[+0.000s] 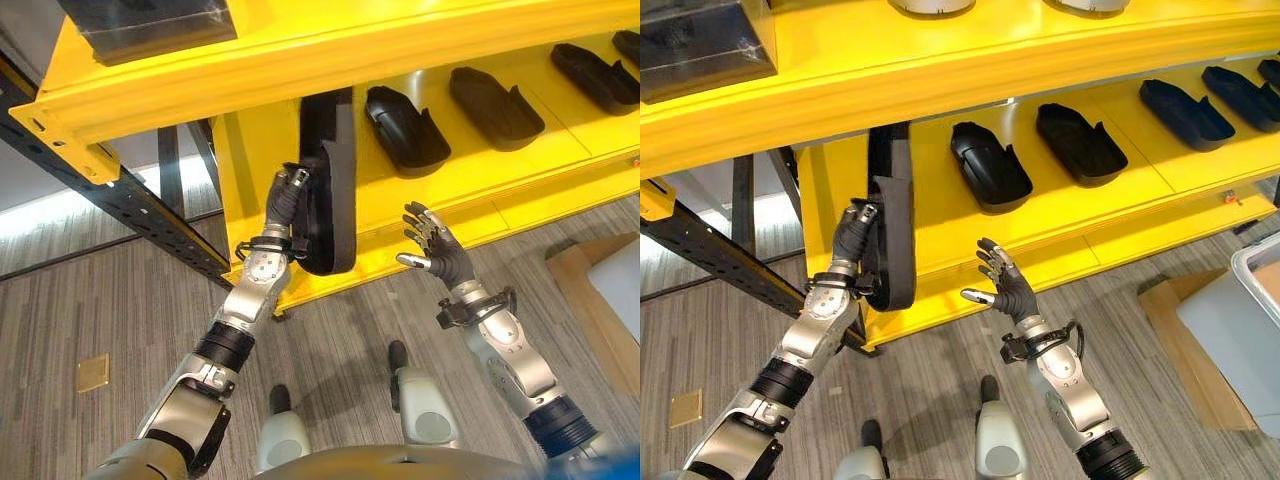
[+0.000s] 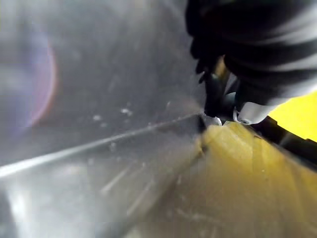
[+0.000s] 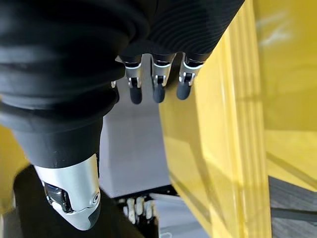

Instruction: Move parts from the plastic box to the shelf.

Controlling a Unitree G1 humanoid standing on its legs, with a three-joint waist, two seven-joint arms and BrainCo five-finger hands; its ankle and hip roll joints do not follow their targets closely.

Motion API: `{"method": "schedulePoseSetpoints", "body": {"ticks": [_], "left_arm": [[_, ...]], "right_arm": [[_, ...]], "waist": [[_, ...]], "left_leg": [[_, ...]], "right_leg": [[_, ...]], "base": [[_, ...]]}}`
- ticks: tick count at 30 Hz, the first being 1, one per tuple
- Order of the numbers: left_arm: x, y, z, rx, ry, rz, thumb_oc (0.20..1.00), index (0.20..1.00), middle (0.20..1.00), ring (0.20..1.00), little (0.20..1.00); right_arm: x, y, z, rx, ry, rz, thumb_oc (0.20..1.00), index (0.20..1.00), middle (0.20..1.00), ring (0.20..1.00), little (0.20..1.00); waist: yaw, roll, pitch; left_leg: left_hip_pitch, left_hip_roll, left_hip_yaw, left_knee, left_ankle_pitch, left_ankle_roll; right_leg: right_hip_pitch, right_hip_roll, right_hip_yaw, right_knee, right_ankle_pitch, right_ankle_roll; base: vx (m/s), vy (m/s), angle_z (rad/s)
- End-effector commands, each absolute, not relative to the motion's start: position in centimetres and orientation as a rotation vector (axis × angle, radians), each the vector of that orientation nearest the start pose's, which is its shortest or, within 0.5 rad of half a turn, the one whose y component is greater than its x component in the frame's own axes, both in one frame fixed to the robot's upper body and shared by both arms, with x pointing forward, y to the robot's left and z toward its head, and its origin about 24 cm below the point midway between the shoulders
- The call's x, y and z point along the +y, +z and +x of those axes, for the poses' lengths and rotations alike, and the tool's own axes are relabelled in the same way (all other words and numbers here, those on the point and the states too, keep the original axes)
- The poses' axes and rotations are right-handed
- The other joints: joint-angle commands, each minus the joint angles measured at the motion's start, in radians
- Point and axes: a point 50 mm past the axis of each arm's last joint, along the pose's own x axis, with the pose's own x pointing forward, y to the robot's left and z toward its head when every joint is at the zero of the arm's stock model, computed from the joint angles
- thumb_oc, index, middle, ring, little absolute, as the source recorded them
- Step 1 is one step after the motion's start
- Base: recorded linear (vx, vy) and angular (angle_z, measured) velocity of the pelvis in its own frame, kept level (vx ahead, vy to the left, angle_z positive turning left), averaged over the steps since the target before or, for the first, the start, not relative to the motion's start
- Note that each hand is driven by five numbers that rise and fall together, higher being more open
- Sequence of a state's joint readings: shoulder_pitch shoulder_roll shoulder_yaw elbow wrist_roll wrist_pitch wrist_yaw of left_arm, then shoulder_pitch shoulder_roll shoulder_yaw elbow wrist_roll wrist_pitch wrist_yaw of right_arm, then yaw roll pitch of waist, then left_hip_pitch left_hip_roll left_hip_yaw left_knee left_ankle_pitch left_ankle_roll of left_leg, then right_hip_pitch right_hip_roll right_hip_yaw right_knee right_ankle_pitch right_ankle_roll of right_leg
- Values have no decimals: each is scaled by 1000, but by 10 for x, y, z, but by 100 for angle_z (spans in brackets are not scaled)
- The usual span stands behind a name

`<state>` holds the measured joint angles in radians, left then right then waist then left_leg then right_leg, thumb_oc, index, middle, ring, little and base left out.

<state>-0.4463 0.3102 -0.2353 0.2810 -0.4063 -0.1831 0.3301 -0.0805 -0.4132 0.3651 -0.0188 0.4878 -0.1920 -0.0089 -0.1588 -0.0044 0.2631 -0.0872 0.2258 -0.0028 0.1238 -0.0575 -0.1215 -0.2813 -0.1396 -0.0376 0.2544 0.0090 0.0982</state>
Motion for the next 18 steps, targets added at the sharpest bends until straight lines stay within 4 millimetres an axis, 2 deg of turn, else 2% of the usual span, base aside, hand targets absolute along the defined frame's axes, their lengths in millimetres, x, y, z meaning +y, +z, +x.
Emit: {"method": "schedulePoseSetpoints", "body": {"ticks": [1,2,6,8,9,14,18], "left_arm": [[167,165,339,-481,135,-129,200,200,200,200,200],[176,170,345,-484,185,-108,200,200,200,200,200],[187,191,364,-495,259,-45,200,200,200,200,200],[197,213,377,-508,312,-5,200,200,200,200,200],[197,213,377,-510,311,-5,200,200,200,200,200],[206,250,395,-509,350,65,200,200,200,200,200],[210,268,402,-495,369,105,200,200,200,200,200]], "right_arm": [[-136,95,254,-275,360,155,1000,1000,1000,1000,1000],[-135,94,253,-272,370,159,1000,1000,1000,1000,1000],[-132,94,251,-266,409,166,1000,1000,1000,1000,1000],[-129,94,249,-264,438,176,1000,1000,1000,1000,1000],[-129,94,249,-265,437,176,1000,1000,1000,1000,1000],[-127,92,246,-251,469,186,1000,1000,1000,1000,1000],[-126,90,244,-239,487,193,1000,1000,1000,1000,1000]], "waist": [[2,-21,-5],[-4,-23,-4],[-21,-27,3],[-34,-31,15],[-34,-31,16],[-53,-35,51],[-62,-37,72]], "left_leg": [[-44,19,1,45,10,9],[-48,20,3,48,10,7],[-67,19,4,61,11,2],[-91,16,-1,77,12,-2],[-92,15,-2,79,11,-2],[-152,12,-13,134,4,-7],[-191,7,-25,169,-2,-10]], "right_leg": [[32,-45,19,77,-113,16],[28,-46,17,81,-114,17],[7,-49,21,97,-115,20],[-11,-52,22,112,-118,22],[-13,-52,22,114,-119,22],[-57,-62,29,158,-130,25],[-85,-69,31,190,-139,25]], "base": [[0,0,0],[0,0,0],[-19,0,-1],[-52,-2,-2],[-48,-4,-1],[-58,-9,2],[-26,-9,4]]}}
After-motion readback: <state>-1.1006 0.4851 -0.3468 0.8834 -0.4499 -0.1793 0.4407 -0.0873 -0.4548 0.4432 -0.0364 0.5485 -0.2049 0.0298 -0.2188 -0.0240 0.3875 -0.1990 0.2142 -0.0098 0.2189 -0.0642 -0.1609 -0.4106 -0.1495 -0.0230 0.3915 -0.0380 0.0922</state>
